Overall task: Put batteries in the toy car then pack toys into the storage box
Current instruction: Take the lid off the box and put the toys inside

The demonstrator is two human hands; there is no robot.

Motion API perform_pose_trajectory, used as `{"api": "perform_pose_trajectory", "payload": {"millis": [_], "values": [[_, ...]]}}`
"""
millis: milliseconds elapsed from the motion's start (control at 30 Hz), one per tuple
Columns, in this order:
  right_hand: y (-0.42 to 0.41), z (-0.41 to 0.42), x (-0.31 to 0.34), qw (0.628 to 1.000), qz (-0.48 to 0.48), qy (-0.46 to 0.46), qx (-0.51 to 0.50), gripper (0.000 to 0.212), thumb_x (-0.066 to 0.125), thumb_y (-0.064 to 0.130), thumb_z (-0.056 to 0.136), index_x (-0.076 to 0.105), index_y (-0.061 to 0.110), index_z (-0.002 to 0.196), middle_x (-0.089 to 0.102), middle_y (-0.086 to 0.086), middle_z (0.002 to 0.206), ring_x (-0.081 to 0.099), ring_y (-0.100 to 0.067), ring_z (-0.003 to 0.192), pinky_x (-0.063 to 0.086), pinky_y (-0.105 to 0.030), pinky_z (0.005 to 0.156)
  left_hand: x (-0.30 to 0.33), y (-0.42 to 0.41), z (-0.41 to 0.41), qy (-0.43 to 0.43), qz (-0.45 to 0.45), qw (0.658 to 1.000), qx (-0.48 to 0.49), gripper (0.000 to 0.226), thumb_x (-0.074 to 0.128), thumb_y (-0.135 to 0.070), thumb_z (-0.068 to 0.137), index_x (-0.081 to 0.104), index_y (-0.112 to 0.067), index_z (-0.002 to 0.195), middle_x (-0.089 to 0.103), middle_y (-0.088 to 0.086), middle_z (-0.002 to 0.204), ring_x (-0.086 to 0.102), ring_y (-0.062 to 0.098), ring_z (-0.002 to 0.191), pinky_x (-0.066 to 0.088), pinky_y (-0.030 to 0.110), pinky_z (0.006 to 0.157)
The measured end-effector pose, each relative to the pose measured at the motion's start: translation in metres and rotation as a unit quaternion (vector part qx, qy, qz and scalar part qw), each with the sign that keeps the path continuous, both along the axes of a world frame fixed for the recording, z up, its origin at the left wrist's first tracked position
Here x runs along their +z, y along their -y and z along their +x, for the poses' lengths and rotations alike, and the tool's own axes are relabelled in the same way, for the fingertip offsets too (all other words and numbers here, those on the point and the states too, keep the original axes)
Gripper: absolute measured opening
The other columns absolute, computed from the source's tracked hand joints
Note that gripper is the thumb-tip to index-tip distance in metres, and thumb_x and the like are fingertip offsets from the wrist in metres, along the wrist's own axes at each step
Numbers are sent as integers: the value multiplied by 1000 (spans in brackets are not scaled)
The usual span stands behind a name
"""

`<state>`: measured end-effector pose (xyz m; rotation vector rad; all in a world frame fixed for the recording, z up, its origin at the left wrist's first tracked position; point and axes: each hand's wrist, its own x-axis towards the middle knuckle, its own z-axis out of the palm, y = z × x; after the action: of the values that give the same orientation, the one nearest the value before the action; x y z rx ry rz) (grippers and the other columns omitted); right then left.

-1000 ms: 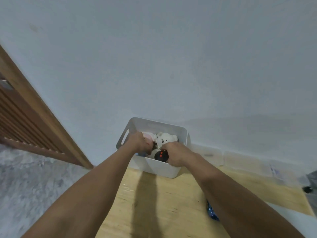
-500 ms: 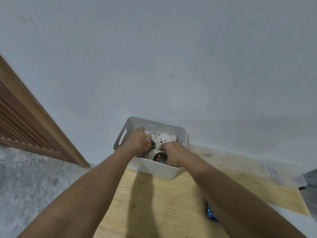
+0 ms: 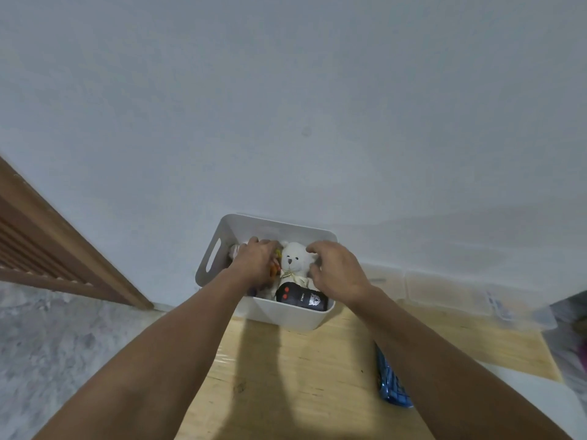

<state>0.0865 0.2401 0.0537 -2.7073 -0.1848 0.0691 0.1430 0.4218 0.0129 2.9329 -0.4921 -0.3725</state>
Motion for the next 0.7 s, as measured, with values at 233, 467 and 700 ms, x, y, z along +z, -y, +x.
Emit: {"api": "perform_pose_trajectory", "payload": {"millis": [233,467,700], "values": [[-7,0,-5,999,-34,20,8,39,55,11,85,61,11,123,64,-7,123,52,-26,118,38,-38,104,0,-3,-2,5,-4,1000,-12,68,64,-28,81,34,-25,142,49,3,136,40,29,124,38,41,95],[-9,-12,-23,994,-44,98,-8,38,68,-4,57,71,5,94,66,-13,102,58,-37,108,51,-46,90,4,-22,-2,70,-61,995,21,54,63,-36,74,57,-19,125,55,6,129,49,29,120,41,42,98],[-16,-19,-10,987,44,-10,-157,74,49,-14,77,26,0,145,11,-14,160,39,-34,134,40,-35,101,-1,-57,-16,173,-53,974,139,55,63,-23,84,49,-1,132,43,14,144,37,35,132,38,48,103]]}}
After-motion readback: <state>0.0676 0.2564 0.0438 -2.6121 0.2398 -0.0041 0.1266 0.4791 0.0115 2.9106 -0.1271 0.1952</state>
